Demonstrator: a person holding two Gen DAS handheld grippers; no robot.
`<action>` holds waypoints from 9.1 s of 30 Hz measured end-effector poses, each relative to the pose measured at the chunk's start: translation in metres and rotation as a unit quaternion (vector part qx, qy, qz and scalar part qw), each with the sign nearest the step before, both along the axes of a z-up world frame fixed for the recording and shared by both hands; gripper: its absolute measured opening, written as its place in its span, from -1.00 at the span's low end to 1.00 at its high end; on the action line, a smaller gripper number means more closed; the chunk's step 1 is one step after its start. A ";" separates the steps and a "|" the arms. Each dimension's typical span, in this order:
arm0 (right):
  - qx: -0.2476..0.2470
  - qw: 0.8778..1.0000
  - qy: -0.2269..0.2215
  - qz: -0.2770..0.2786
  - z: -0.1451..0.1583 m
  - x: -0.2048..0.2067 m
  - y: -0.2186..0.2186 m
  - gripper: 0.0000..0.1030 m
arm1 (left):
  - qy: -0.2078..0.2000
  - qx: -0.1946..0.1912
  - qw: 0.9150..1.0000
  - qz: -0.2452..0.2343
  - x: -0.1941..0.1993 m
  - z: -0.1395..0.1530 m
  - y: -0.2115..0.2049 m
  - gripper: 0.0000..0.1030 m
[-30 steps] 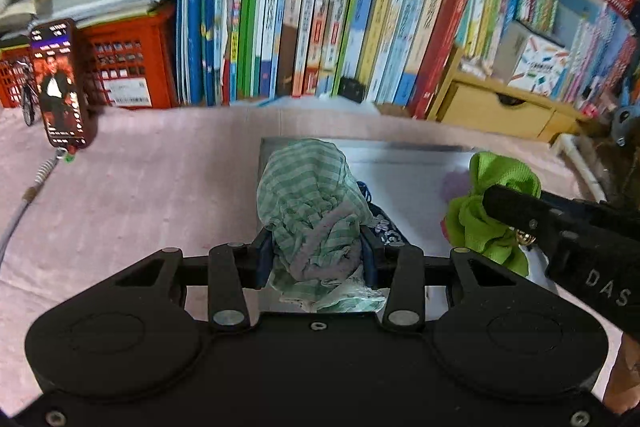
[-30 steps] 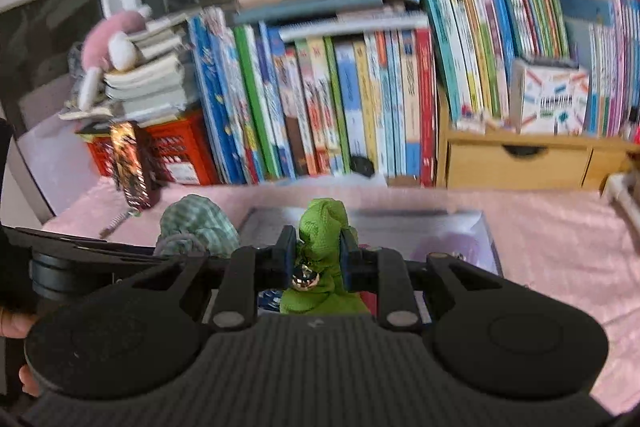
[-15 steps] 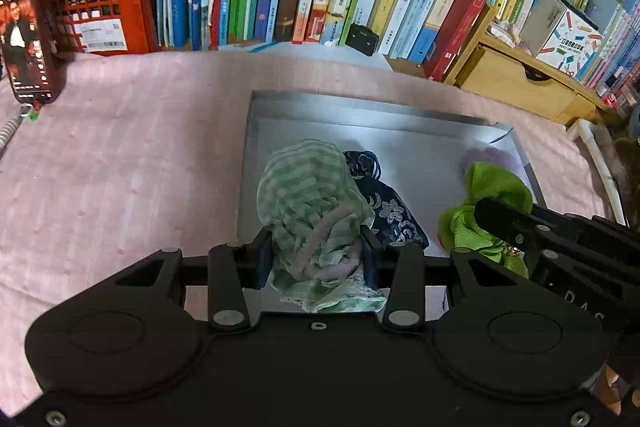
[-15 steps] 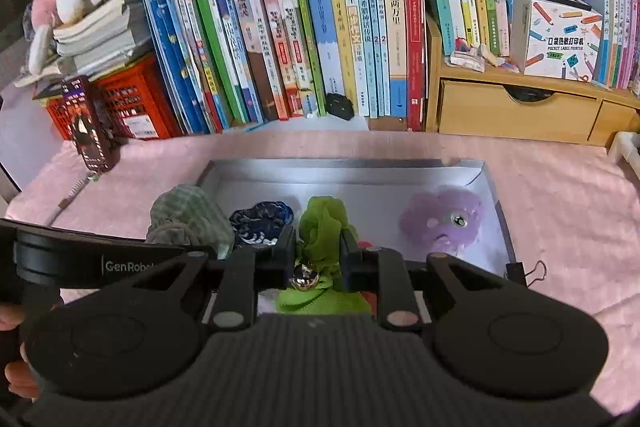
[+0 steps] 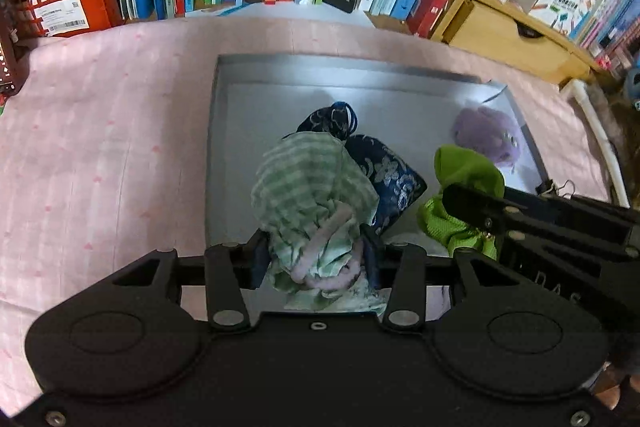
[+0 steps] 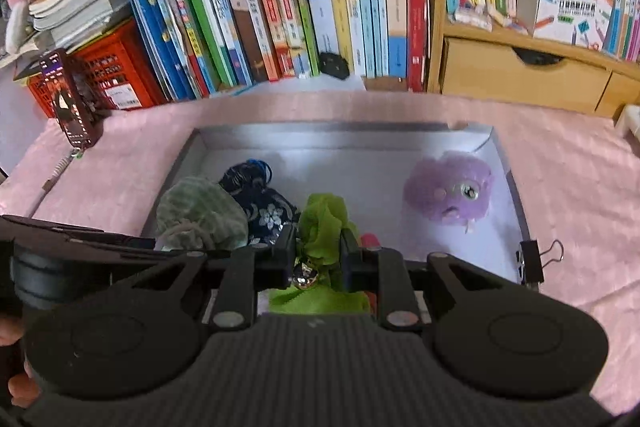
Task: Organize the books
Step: 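Open both tools to drop the two scrunchies into the box, then move both tools back toward the remaining clutter, then grasp the white foam sheet with the left tool while the right tool grasps crumpled grey paper, then carry the foam sheet and crumpled paper over the white box with both tools, then open both tools to drop the foam sheet and paper into the box, then move both tools back toward the gold sequined heart and blue packet, then grasp the gold sequined heart with the left tool while the right tool grasps the light blue packet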
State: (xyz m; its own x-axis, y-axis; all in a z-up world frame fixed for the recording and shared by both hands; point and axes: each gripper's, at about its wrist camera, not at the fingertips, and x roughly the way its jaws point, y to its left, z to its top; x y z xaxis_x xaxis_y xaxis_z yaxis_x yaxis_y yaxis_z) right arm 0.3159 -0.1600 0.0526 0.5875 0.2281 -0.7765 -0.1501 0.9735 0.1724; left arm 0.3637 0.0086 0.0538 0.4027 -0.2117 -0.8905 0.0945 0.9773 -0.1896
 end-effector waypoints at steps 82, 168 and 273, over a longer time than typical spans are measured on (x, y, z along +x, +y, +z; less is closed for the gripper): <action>-0.018 0.970 -0.161 0.179 -0.066 -0.217 0.081 -0.35 | -0.205 0.027 0.978 0.030 -0.220 -0.009 0.068 -0.11; 0.027 0.995 -0.098 0.004 0.032 -0.092 -0.112 0.40 | -0.219 0.023 0.974 -0.059 -0.105 0.100 -0.066 0.57; -0.031 0.993 -0.103 0.043 -0.046 -0.234 -0.165 0.33 | -0.297 -0.041 0.946 -0.126 -0.346 -0.026 -0.132 0.41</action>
State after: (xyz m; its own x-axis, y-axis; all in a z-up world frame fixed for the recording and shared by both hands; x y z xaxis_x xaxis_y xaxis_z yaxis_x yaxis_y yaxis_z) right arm 0.0818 -0.3251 0.0066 0.7157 0.2388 -0.6563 -0.2580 0.9637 0.0692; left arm 0.0182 -0.1234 0.0283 0.7534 -0.4271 -0.5000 0.4368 0.8934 -0.1050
